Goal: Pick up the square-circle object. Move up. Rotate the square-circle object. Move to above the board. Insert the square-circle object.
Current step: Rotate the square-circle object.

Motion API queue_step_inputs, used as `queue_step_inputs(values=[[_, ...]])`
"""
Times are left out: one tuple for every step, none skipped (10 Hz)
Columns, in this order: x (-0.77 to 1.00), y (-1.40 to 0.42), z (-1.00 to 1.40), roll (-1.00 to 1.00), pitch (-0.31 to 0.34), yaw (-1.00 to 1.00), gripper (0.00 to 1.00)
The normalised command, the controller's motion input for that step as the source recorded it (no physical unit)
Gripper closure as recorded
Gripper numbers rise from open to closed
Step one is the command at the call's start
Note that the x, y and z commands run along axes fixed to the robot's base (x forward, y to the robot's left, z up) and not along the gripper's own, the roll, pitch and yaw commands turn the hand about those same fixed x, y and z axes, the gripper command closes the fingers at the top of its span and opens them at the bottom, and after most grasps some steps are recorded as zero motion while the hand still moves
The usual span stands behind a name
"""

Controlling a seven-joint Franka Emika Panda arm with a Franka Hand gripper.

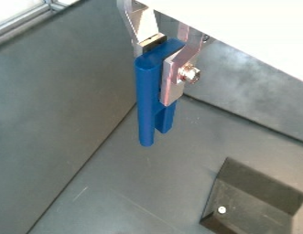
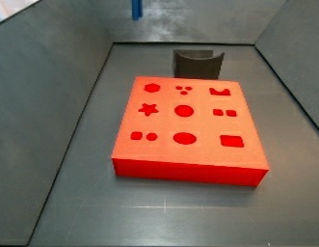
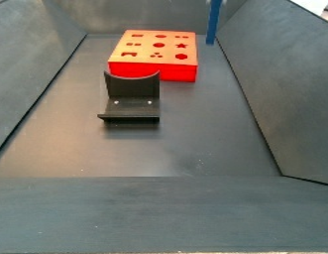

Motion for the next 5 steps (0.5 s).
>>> queue_step_inputs(values=[[0.00, 0.00, 0.00, 0.01, 0.047, 0.32, 1.00], [0.01, 0.00, -0.09, 0.01, 0.043, 0.32, 1.00], [0.02, 0.00, -0.06, 0.01, 0.027, 0.20, 1.00], [0.05, 0.02, 0.00, 0.02, 0.011, 0.62, 1.00], [0.05, 0.02, 0.02, 0.02, 0.005, 0.51, 1.00]])
